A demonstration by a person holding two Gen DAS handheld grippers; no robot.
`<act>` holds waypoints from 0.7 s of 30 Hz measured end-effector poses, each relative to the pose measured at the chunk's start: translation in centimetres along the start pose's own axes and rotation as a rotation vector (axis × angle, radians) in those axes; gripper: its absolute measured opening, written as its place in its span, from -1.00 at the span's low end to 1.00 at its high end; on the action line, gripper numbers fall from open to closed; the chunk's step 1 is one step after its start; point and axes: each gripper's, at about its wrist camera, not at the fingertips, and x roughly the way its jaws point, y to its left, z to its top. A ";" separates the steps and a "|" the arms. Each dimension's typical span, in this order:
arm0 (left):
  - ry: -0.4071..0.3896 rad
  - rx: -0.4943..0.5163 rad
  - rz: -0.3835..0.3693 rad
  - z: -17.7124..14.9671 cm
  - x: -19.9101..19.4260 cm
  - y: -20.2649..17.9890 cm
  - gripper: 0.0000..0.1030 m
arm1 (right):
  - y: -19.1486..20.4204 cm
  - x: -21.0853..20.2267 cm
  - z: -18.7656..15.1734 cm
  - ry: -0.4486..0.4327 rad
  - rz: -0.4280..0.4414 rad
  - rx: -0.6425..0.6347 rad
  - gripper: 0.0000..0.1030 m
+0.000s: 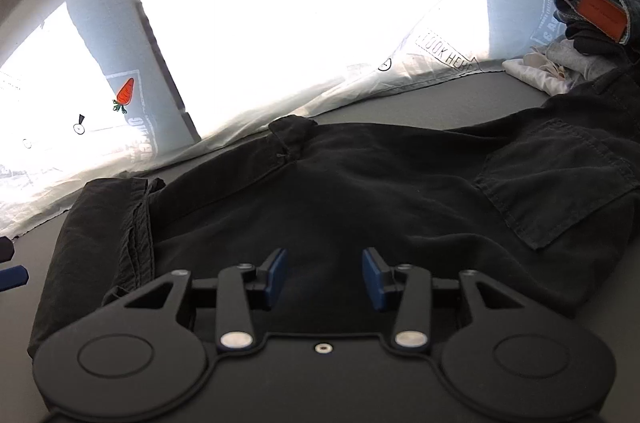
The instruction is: Fold clothes
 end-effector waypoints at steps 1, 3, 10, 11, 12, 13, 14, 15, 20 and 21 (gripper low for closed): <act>0.013 -0.003 0.081 0.1 0.3 0.7 0.28 | 0.7 0.7 0.4 0.014 0.069 0.028 -0.40; 0.063 0.006 0.237 -0.1 1.3 1.9 0.26 | 1.8 2.2 0.8 0.050 0.177 0.080 -0.80; 0.137 -0.104 0.345 -2.9 2.6 5.8 0.28 | 7.1 7.6 -0.6 0.246 0.416 0.185 -0.89; 0.132 -0.111 0.342 -3.2 2.5 6.0 0.28 | 7.7 8.2 -1.0 0.273 0.407 0.191 -0.78; 0.126 -0.094 0.340 -3.4 2.5 6.0 0.28 | 8.2 8.8 -1.4 0.298 0.380 0.194 -0.62; 0.129 -0.073 0.342 -3.5 2.5 5.8 0.28 | 8.5 9.1 -1.7 0.312 0.356 0.192 -0.54; 0.134 -0.057 0.344 -3.6 2.6 5.7 0.28 | 8.8 9.4 -2.0 0.323 0.332 0.190 -0.44; 0.136 -0.050 0.345 -3.6 2.7 5.7 0.28 | 9.1 9.8 -2.4 0.334 0.309 0.187 -0.42; 0.139 -0.040 0.342 -3.8 2.8 5.7 0.33 | 8.6 10.3 -2.5 0.357 0.311 0.264 -0.39; 0.141 -0.035 0.341 -3.9 2.9 5.7 0.34 | 8.6 10.4 -2.4 0.364 0.298 0.264 -0.42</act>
